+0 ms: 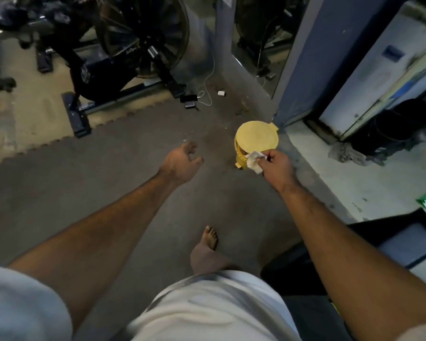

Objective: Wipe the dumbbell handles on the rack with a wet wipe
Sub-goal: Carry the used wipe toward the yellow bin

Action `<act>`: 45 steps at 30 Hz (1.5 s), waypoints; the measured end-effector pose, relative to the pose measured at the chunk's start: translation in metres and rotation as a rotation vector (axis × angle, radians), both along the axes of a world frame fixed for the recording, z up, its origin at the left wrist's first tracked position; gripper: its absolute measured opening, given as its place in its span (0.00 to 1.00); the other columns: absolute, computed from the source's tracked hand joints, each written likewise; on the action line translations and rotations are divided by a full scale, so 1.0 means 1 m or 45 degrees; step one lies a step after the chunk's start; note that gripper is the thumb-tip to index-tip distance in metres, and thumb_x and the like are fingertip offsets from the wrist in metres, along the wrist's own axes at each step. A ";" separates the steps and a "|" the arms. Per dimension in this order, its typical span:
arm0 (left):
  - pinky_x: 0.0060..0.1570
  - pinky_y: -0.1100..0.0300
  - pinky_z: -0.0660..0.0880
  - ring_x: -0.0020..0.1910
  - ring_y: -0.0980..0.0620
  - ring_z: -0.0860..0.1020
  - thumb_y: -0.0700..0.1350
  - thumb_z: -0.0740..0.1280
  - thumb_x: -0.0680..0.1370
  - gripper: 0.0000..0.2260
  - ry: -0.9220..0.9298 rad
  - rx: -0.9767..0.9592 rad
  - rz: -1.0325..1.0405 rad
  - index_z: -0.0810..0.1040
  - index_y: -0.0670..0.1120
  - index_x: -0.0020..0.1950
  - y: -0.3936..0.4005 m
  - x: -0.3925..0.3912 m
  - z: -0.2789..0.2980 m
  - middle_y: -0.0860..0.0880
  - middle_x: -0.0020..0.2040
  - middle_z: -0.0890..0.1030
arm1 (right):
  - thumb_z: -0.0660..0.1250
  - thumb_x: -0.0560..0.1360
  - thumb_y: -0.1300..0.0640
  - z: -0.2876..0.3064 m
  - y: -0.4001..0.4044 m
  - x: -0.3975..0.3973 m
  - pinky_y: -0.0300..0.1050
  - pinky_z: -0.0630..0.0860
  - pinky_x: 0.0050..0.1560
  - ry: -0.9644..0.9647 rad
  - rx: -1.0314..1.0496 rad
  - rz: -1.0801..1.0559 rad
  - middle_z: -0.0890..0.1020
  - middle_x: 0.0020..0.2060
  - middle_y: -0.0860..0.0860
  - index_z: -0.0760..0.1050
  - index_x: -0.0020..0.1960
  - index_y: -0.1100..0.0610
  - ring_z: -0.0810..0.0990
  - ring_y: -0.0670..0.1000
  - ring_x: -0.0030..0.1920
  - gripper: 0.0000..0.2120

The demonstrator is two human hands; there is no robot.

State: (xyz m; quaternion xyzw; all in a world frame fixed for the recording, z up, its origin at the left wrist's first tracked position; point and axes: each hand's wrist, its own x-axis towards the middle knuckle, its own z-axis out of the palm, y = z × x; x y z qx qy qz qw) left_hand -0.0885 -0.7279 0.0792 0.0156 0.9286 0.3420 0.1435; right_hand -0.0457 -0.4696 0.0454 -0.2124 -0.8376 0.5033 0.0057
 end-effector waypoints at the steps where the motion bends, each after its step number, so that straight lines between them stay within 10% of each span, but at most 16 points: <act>1: 0.62 0.53 0.73 0.64 0.45 0.76 0.52 0.67 0.79 0.24 -0.013 -0.033 -0.041 0.70 0.47 0.74 0.002 -0.025 0.000 0.46 0.68 0.76 | 0.69 0.76 0.59 -0.004 0.004 -0.023 0.43 0.72 0.40 -0.016 0.004 -0.022 0.81 0.39 0.52 0.81 0.49 0.58 0.78 0.51 0.41 0.04; 11: 0.62 0.56 0.70 0.67 0.44 0.74 0.51 0.69 0.77 0.24 0.053 -0.168 -0.486 0.74 0.45 0.71 0.047 -0.258 -0.003 0.45 0.68 0.77 | 0.69 0.74 0.56 -0.006 0.026 -0.198 0.54 0.80 0.50 -0.096 0.051 -0.265 0.84 0.43 0.54 0.81 0.47 0.57 0.82 0.57 0.47 0.05; 20: 0.60 0.49 0.74 0.64 0.40 0.75 0.58 0.61 0.71 0.27 0.054 -0.237 -1.058 0.76 0.44 0.65 0.113 -0.457 -0.018 0.42 0.64 0.78 | 0.67 0.77 0.60 -0.021 0.025 -0.333 0.27 0.67 0.33 -0.174 0.178 -0.541 0.79 0.36 0.45 0.82 0.48 0.58 0.76 0.47 0.38 0.05; 24: 0.62 0.49 0.73 0.65 0.41 0.74 0.60 0.59 0.70 0.31 0.112 -0.323 -1.329 0.74 0.46 0.69 0.143 -0.519 -0.017 0.44 0.65 0.77 | 0.66 0.77 0.59 -0.016 0.025 -0.374 0.37 0.70 0.37 -0.199 0.127 -0.651 0.81 0.38 0.49 0.81 0.46 0.56 0.78 0.50 0.40 0.05; 34: 0.60 0.49 0.72 0.63 0.43 0.75 0.58 0.64 0.77 0.22 0.356 -0.451 -1.703 0.73 0.49 0.68 0.248 -0.599 -0.047 0.46 0.63 0.78 | 0.71 0.76 0.50 -0.028 0.082 -0.445 0.41 0.74 0.38 -0.241 0.163 -0.765 0.84 0.38 0.46 0.83 0.45 0.54 0.82 0.46 0.40 0.08; 45: 0.58 0.50 0.73 0.62 0.41 0.76 0.55 0.66 0.77 0.22 0.039 -0.499 -1.739 0.73 0.47 0.68 0.344 -0.631 -0.104 0.45 0.65 0.78 | 0.71 0.75 0.53 -0.095 0.168 -0.482 0.48 0.78 0.44 -0.491 0.128 -0.820 0.86 0.44 0.52 0.83 0.47 0.53 0.83 0.55 0.45 0.05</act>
